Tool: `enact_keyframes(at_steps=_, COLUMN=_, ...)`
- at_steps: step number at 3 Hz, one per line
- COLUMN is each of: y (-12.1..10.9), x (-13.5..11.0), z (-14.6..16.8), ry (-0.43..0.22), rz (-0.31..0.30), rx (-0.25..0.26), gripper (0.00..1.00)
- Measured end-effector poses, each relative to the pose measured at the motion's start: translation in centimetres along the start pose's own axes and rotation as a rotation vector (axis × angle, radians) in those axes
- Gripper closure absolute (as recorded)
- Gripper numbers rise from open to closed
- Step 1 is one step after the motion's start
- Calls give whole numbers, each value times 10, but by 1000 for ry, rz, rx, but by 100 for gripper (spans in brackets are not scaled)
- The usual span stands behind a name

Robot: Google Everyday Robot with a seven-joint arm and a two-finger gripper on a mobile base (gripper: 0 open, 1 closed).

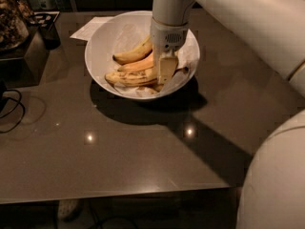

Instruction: Pick banana from white bowl

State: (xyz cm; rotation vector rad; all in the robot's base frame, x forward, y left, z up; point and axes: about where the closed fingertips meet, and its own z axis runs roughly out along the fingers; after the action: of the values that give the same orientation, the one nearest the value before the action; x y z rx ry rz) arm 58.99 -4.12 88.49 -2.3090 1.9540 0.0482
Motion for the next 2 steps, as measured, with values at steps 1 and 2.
enact_keyframes(at_steps=1, y=-3, x=-1, z=-9, ry=-19, rz=7, rx=26, gripper=100)
enact_keyframes(at_steps=2, y=-5, x=-3, z=-21, ry=-30, rz=6, rx=48, gripper=100)
